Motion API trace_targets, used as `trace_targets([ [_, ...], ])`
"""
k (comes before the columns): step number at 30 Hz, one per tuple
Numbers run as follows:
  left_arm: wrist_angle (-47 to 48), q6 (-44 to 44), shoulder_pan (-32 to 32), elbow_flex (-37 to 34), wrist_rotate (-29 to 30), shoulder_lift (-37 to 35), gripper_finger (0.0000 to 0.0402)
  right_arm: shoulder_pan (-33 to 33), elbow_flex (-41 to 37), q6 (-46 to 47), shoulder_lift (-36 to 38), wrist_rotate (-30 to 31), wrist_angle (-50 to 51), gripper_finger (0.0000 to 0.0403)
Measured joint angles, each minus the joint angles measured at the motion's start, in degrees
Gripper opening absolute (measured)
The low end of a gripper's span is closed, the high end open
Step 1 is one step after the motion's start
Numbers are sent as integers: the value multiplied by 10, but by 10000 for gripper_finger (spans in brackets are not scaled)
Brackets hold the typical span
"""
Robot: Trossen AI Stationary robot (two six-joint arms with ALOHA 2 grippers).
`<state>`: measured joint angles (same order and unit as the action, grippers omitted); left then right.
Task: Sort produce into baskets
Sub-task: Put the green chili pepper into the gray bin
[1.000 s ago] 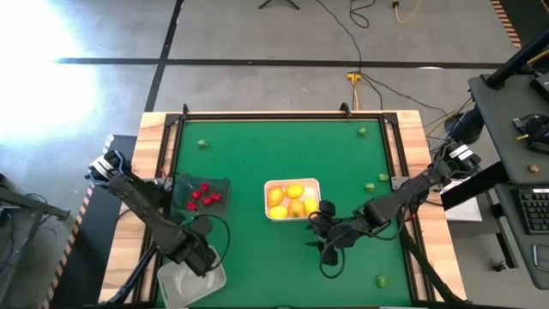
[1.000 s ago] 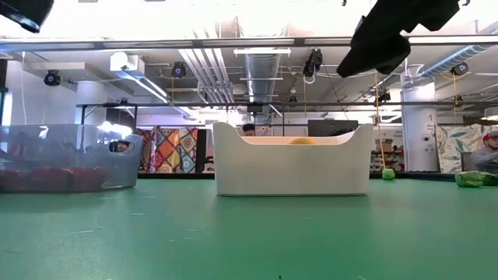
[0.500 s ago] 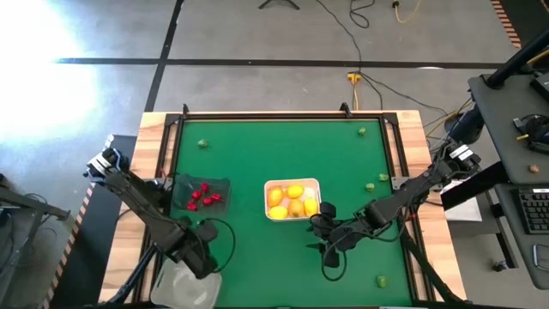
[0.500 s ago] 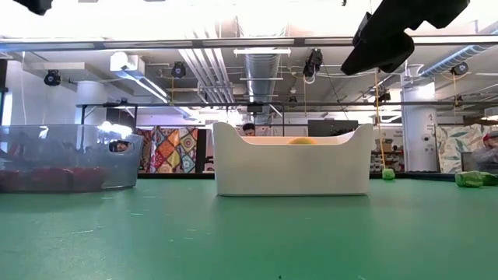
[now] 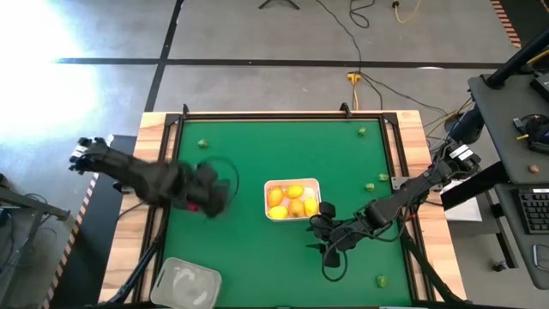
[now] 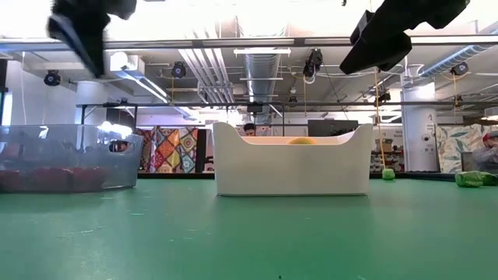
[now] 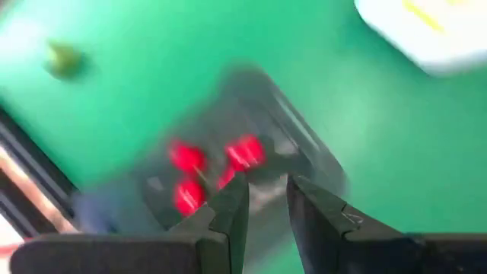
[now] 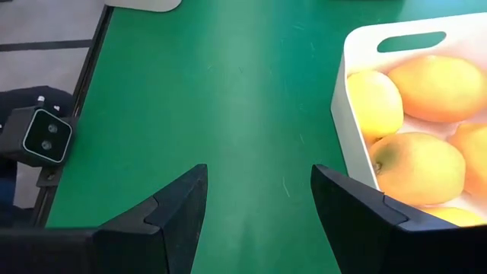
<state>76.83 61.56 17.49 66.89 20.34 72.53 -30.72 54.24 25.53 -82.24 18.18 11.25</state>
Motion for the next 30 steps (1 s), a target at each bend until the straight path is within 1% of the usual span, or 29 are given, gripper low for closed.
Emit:
trace_targets([
  [4,-34,-118,-150,-7,29,-23,80,0,-1,-11,0,0,0,226],
  [8,-94,-240,-281,-23,7,-26,101,0,-2,-22,0,0,1,226],
  [11,-147,-315,-372,-27,-25,-16,125,0,-5,-33,0,0,1,226],
  [14,-191,-369,-466,-27,-84,6,152,1,-7,-67,0,4,0,226],
  [16,-193,-389,-525,-21,-123,31,168,1,-8,-97,0,26,0,226],
  [18,-192,-416,-574,-12,-147,61,179,4,-8,-126,0,50,0,226],
  [21,-185,-455,-632,8,-153,110,184,11,-8,-161,0,60,0,226],
  [24,-172,-498,-670,36,-154,163,182,22,-8,-173,0,59,7,226],
  [27,-149,-535,-695,60,-154,213,177,34,-8,-173,0,58,29,226],
  [30,-130,-570,-711,66,-154,257,172,42,-8,-151,0,58,60,226],
])
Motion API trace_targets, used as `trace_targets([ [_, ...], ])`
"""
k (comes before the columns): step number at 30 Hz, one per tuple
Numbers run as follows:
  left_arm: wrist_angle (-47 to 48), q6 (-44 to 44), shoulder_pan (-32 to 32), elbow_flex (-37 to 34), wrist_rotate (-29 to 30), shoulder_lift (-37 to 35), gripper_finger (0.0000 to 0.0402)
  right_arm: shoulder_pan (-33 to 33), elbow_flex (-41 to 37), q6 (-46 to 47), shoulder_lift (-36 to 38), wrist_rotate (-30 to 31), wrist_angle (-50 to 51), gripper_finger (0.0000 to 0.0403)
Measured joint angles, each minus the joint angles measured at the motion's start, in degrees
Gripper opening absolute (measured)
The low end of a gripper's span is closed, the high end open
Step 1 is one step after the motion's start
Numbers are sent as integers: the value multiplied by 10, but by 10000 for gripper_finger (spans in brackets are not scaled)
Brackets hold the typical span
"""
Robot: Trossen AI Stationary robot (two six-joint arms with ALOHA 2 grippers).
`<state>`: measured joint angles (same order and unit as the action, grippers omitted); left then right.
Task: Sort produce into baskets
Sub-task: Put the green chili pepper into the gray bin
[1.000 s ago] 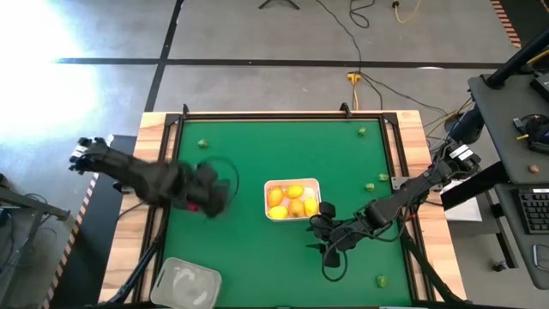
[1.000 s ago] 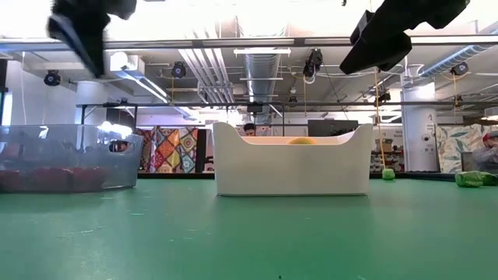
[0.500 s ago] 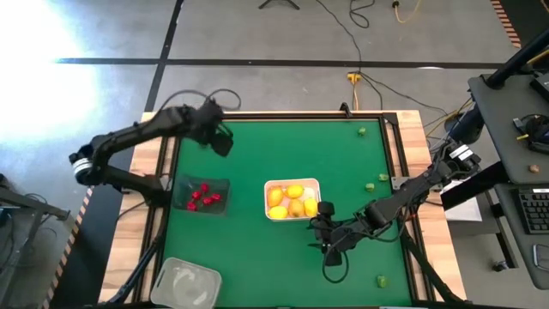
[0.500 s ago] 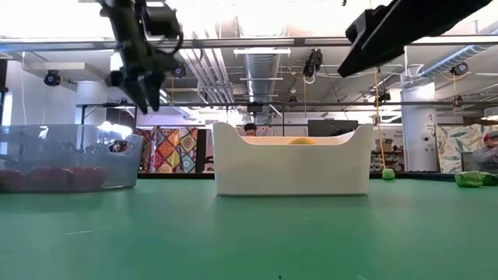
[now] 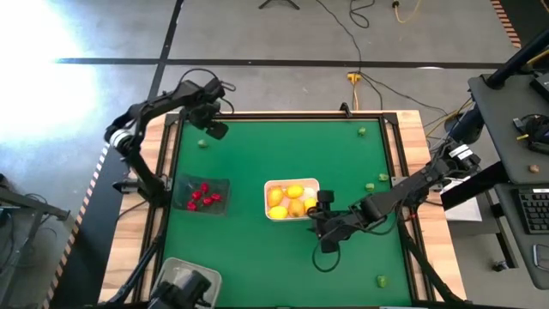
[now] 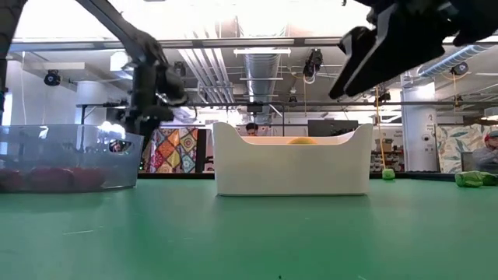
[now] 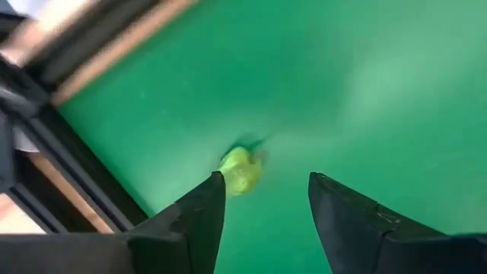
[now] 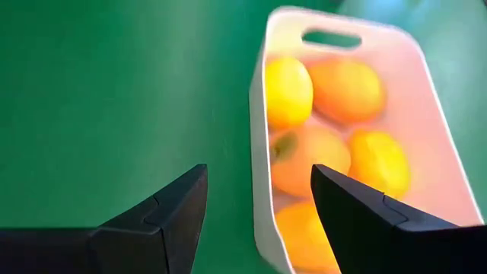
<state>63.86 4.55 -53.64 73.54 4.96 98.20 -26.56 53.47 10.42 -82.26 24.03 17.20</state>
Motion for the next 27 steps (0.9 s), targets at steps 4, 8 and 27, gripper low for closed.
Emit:
trace_targets([
  [4,3,-33,-16,-5,0,46,173,1,0,24,0,0,28,226],
  [8,6,-43,-40,1,0,80,177,1,0,31,0,0,39,226],
  [27,44,-98,-55,2,-59,116,178,34,0,15,0,0,41,226],
])
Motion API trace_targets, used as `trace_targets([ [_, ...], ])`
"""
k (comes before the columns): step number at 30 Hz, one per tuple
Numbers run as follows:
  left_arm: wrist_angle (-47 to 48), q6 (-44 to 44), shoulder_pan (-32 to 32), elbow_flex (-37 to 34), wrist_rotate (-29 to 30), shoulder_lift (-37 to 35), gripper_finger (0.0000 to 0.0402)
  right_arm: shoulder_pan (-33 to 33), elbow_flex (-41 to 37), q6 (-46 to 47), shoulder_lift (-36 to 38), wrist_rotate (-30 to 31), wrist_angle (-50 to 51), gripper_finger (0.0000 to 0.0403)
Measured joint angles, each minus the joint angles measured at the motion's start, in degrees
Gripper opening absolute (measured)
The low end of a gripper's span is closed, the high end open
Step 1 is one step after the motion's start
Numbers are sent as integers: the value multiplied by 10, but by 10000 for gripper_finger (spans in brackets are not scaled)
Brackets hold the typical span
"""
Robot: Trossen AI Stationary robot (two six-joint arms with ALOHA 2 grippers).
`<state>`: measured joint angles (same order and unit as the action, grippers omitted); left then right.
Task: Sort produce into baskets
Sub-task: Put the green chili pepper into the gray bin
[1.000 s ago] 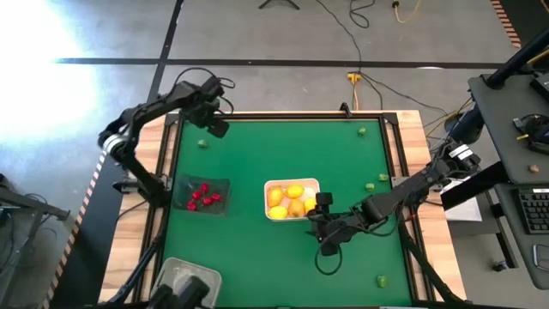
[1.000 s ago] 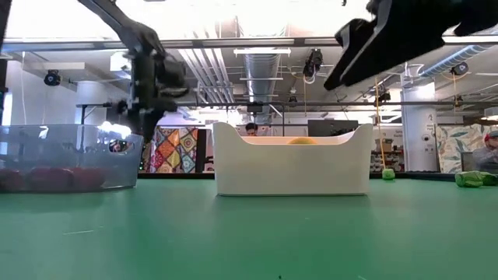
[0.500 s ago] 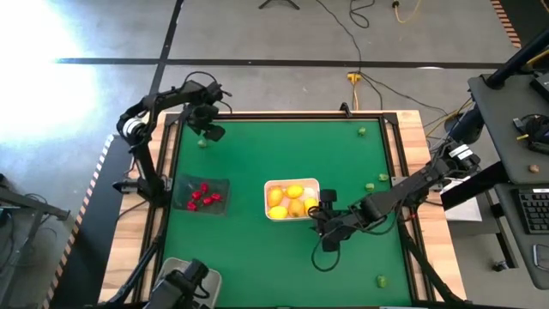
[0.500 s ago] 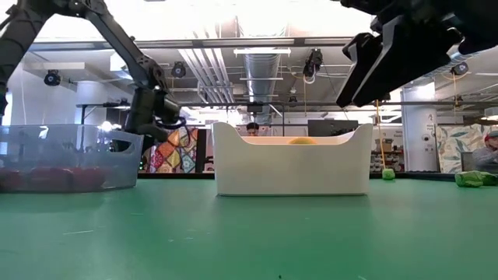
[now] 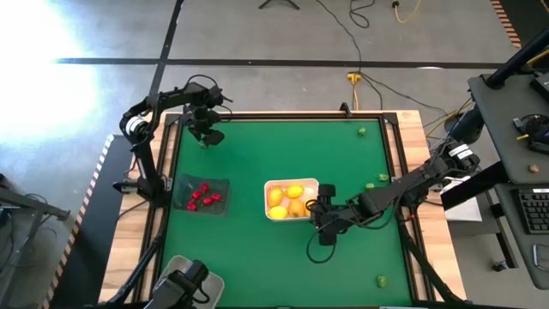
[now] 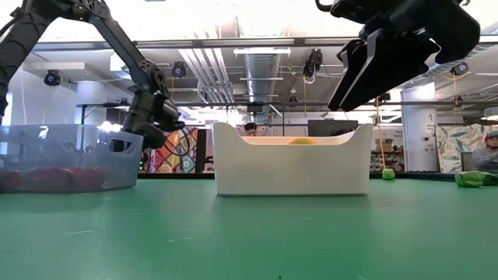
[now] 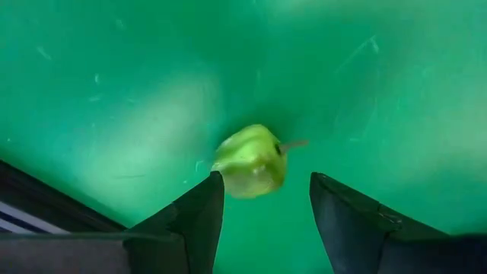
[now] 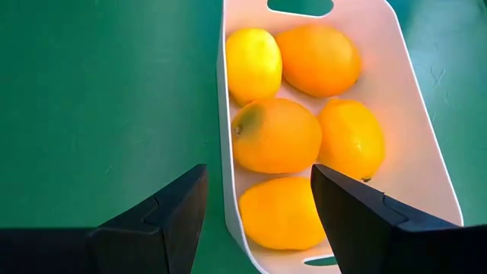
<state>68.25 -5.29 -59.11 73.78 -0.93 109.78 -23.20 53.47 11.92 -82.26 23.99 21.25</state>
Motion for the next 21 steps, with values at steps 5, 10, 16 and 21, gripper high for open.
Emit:
trace_targets([
  [5,3,11,0,0,4,0,178,0,0,1,0,0,1,226],
  [10,5,34,0,0,4,0,179,0,0,23,0,-1,32,226],
  [16,8,29,-1,-1,3,0,198,-1,0,59,0,-2,66,226],
  [21,4,32,-10,-1,2,0,223,-2,0,66,0,-2,76,226],
])
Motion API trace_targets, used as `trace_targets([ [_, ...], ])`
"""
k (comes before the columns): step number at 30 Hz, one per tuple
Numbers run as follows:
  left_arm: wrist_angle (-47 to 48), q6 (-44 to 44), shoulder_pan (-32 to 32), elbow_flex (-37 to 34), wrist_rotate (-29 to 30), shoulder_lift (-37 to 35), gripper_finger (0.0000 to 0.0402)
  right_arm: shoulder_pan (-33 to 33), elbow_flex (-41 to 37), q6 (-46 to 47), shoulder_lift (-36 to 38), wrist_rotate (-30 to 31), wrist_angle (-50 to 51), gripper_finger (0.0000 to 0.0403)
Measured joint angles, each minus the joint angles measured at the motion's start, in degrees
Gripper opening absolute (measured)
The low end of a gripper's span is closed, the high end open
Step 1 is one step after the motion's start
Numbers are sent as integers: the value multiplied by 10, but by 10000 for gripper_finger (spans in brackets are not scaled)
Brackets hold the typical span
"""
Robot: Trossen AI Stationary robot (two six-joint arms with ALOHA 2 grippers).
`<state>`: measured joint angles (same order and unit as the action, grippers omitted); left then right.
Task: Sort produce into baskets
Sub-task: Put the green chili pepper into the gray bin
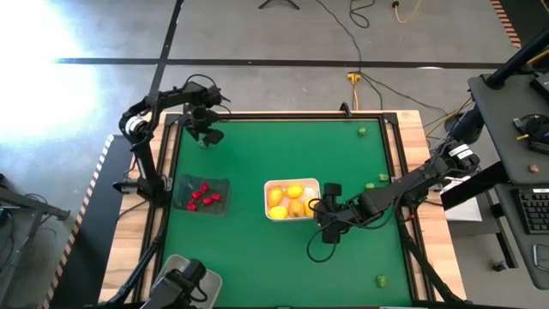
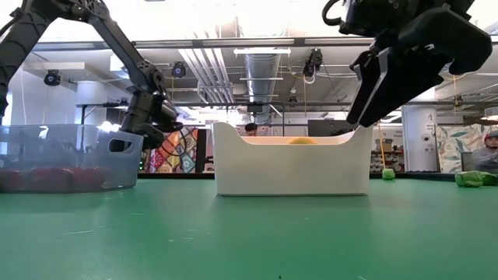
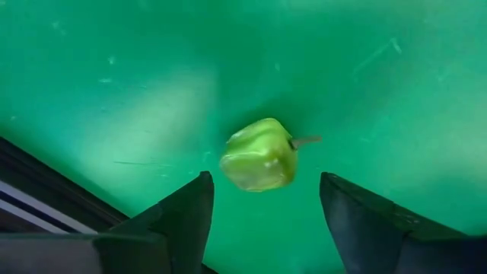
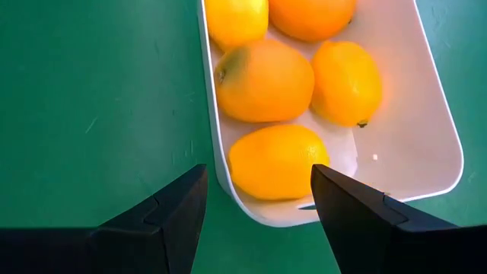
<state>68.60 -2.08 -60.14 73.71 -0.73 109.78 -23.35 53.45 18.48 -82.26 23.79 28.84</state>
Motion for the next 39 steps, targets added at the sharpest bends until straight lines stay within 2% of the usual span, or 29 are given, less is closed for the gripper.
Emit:
trace_targets([
  [9,-13,-51,-10,8,3,0,223,0,0,15,1,-2,29,226],
  [18,133,-197,21,81,35,-1,182,1,0,10,1,3,28,226],
  [21,149,-266,50,70,86,-5,174,2,0,11,1,9,26,226],
  [24,116,-353,77,41,136,-11,171,2,0,10,1,22,26,226],
  [28,40,-415,91,5,133,-11,171,14,0,10,1,33,26,226],
  [30,31,-444,96,-20,147,-12,170,21,0,10,1,33,27,226],
  [35,-13,-473,113,-76,197,-12,158,37,0,-5,1,32,33,226],
  [39,-61,-472,117,-88,198,-14,147,57,0,-15,1,33,34,226],
])
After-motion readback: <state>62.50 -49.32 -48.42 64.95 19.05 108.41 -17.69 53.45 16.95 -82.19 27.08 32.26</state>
